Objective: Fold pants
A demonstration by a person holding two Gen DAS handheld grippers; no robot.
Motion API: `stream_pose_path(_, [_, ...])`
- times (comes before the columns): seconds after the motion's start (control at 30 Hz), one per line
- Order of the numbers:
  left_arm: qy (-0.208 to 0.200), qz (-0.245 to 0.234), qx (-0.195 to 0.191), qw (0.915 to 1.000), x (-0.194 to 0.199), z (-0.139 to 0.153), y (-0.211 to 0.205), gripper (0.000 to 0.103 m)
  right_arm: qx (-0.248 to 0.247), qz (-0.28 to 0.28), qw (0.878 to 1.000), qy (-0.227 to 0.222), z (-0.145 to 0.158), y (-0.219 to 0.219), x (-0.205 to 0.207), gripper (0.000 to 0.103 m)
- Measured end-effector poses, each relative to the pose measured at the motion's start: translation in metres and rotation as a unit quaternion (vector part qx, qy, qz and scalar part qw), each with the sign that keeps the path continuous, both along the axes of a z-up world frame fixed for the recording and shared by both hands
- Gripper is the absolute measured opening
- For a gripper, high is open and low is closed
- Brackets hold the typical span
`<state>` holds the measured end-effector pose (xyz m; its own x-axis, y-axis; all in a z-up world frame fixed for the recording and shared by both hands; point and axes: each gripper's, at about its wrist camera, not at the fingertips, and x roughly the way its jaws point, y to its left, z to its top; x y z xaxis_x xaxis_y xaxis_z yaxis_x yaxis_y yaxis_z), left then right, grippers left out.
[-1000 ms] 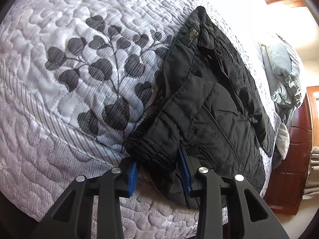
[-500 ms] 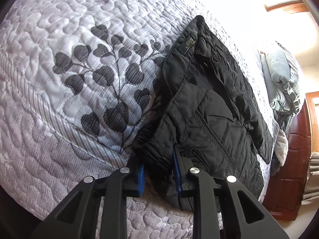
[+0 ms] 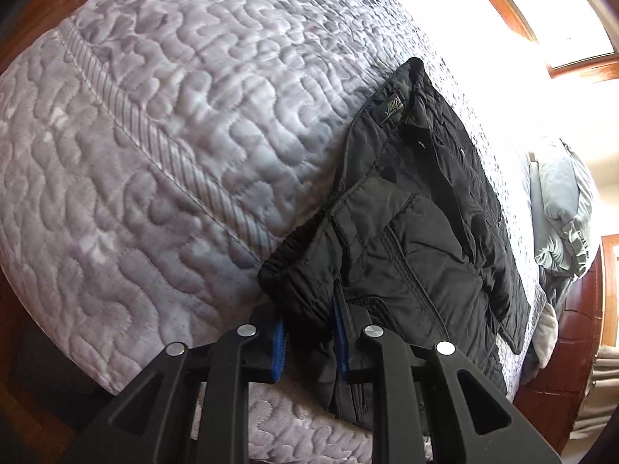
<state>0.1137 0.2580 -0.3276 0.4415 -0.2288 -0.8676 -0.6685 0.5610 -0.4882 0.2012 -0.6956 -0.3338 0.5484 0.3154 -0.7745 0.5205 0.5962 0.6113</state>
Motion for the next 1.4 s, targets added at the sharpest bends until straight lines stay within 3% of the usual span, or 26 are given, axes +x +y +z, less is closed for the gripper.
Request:
stream_pose_path(0.07, [0.002, -0.003, 0.002, 1.0, 0.002, -0.004, 0.004, 0.02, -0.006, 0.002, 1.0, 0.011, -0.004, 0.004, 0.004, 0.015])
stream_pose_path(0.17, [0.011, -0.011, 0.008, 0.9998, 0.008, -0.012, -0.001, 0.026, -0.007, 0.012, 0.999, 0.029, -0.01, 0.005, 0.011, 0.025])
stream_pose_path(0.2, [0.011, -0.015, 0.008, 0.9998, 0.008, -0.012, -0.003, 0.029, -0.004, 0.016, 0.999, 0.029, -0.007, 0.005, 0.012, 0.032])
stream_pose_path(0.23, [0.01, -0.019, 0.005, 0.9998, 0.007, -0.009, -0.003, 0.032, -0.004, 0.019, 0.999, 0.033, -0.002, 0.004, 0.012, 0.047])
stream_pose_path(0.27, [0.013, -0.021, 0.006, 0.9997, 0.005, -0.004, -0.002, 0.042, -0.02, 0.018, 0.999, 0.04, 0.009, 0.003, 0.013, 0.059])
stream_pose_path(0.3, [0.016, -0.02, 0.02, 0.9995, 0.0, 0.005, 0.001, 0.059, -0.044, 0.016, 0.998, 0.039, 0.023, -0.001, 0.01, 0.076])
stream_pose_path(0.37, [0.012, -0.027, 0.061, 0.9977, -0.004, 0.029, 0.011, 0.083, -0.079, 0.025, 0.996, 0.042, 0.049, -0.01, 0.007, 0.076])
stream_pose_path(0.47, [-0.02, -0.076, 0.085, 0.9933, 0.025, 0.069, 0.03, 0.089, -0.147, 0.067, 0.986, 0.036, 0.097, -0.012, 0.024, 0.076])
stream_pose_path(0.57, [-0.068, -0.139, 0.102, 0.9826, 0.079, 0.104, 0.042, 0.099, -0.141, 0.134, 0.981, -0.001, 0.136, 0.009, 0.068, 0.087])
stream_pose_path(0.63, [-0.079, -0.187, 0.107, 0.9733, 0.128, 0.114, 0.04, 0.099, -0.137, 0.175, 0.975, -0.024, 0.154, 0.033, 0.112, 0.091])
stream_pose_path(0.7, [-0.078, -0.214, 0.098, 0.9689, 0.178, 0.108, 0.037, 0.099, -0.143, 0.207, 0.968, -0.018, 0.161, 0.058, 0.158, 0.092])
stream_pose_path(0.87, [-0.035, -0.222, 0.056, 0.9727, 0.263, 0.058, 0.046, 0.099, -0.153, 0.255, 0.955, 0.002, 0.154, 0.107, 0.258, 0.092])
stream_pose_path(1.07, [-0.02, -0.242, 0.028, 0.9697, 0.296, 0.007, 0.052, 0.099, -0.145, 0.281, 0.948, 0.036, 0.125, 0.134, 0.339, 0.092])
stream_pose_path(1.27, [-0.007, -0.269, 0.024, 0.9629, 0.309, -0.021, 0.056, 0.099, -0.139, 0.3, 0.943, 0.046, 0.105, 0.153, 0.382, 0.092])
stream_pose_path(1.33, [-0.016, -0.282, 0.019, 0.9592, 0.311, -0.02, 0.052, 0.09, -0.135, 0.317, 0.937, 0.05, 0.099, 0.159, 0.391, 0.092])
stream_pose_path(1.4, [-0.01, -0.295, 0.025, 0.9551, 0.315, -0.019, 0.046, 0.046, -0.151, 0.337, 0.928, 0.057, 0.095, 0.163, 0.401, 0.092])
